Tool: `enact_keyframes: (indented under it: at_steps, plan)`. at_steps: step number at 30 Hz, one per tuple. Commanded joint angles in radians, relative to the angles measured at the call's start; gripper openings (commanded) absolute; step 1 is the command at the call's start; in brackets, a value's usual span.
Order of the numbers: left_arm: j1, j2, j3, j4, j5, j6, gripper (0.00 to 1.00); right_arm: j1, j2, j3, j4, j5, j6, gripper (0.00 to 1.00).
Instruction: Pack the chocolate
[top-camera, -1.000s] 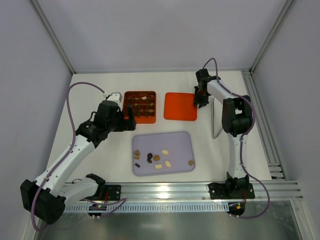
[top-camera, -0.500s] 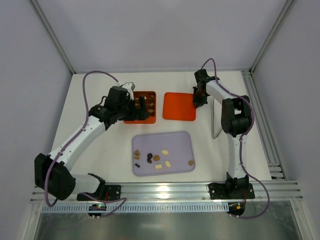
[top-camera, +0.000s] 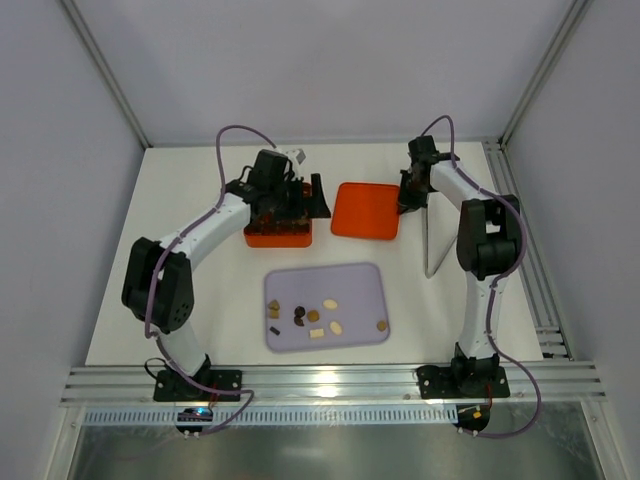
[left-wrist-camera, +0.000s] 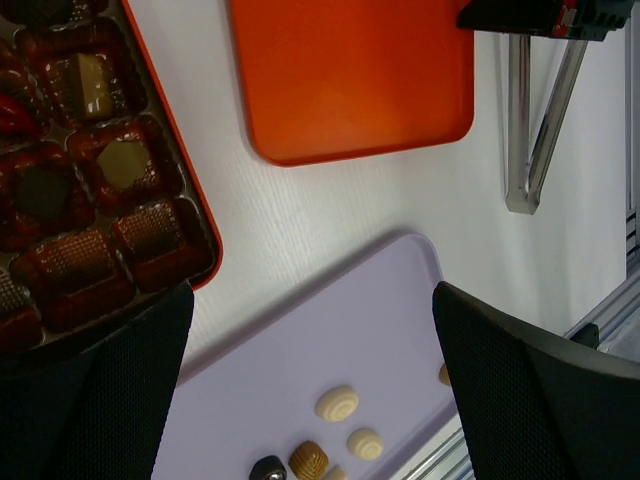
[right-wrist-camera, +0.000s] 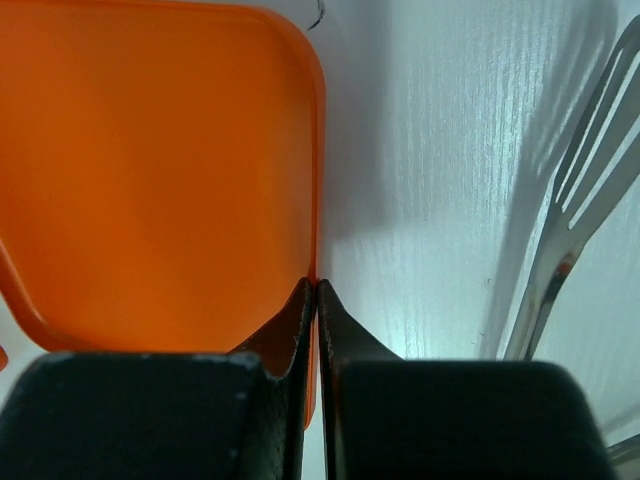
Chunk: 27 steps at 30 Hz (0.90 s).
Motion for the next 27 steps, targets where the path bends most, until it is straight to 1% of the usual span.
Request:
enact_keyframes:
  at_steps: [1, 13, 27]
  plan:
    - [-0.005, 0.058, 0.088, 0.054, 0.057, -0.003, 1.00, 0.006, -0.101, -0.014, 0.034, -0.039, 0.018, 0.04]
    - [-0.008, 0.245, 0.244, 0.051, 0.112, 0.014, 1.00, -0.040, -0.200, -0.083, 0.053, -0.106, 0.033, 0.04]
    - [-0.013, 0.417, 0.416, 0.018, 0.103, 0.019, 1.00, -0.099, -0.334, -0.175, 0.072, -0.187, 0.043, 0.04]
